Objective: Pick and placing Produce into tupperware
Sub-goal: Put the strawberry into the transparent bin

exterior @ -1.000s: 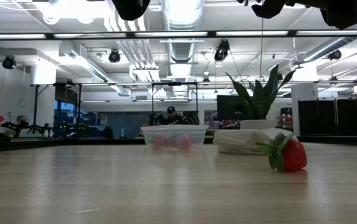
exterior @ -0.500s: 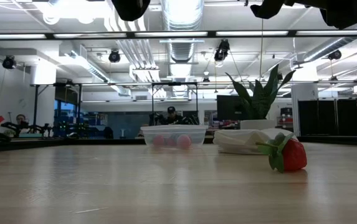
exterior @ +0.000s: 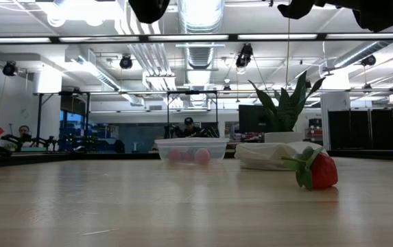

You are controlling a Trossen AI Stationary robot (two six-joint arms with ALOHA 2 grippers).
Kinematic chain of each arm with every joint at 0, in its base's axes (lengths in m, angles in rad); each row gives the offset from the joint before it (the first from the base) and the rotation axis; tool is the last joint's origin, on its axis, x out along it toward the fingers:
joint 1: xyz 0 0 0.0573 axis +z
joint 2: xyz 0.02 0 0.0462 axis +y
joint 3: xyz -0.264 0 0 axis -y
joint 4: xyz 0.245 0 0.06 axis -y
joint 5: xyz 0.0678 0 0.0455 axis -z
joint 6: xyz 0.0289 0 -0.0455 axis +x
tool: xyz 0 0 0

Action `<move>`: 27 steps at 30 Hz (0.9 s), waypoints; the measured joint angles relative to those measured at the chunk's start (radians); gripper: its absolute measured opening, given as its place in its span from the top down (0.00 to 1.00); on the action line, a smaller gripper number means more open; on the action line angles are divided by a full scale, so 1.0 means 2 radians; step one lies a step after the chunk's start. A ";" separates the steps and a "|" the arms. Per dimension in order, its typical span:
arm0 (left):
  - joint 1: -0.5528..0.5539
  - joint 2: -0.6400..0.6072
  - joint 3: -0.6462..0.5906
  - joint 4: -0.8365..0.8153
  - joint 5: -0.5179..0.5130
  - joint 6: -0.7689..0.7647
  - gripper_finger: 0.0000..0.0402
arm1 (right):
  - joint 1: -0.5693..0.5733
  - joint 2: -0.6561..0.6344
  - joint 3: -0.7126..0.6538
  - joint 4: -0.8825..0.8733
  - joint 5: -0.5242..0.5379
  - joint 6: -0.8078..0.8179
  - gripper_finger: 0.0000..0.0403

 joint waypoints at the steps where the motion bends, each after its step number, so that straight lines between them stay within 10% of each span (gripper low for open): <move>1: 0.001 -0.003 0.000 -0.002 0.002 0.005 0.42 | 0.000 0.000 0.000 0.000 0.006 0.000 0.67; 7: 0.008 -0.037 0.000 -0.030 0.018 0.070 0.31 | 0.006 -0.004 0.000 0.001 0.076 -0.016 0.67; 13: 0.002 -0.070 0.000 -0.106 0.045 0.299 0.30 | 0.008 -0.019 0.000 0.005 0.082 -0.020 0.66; 27: 0.007 -0.081 0.000 -0.159 -0.002 0.341 0.33 | 0.008 -0.042 0.000 -0.002 0.109 0.106 0.66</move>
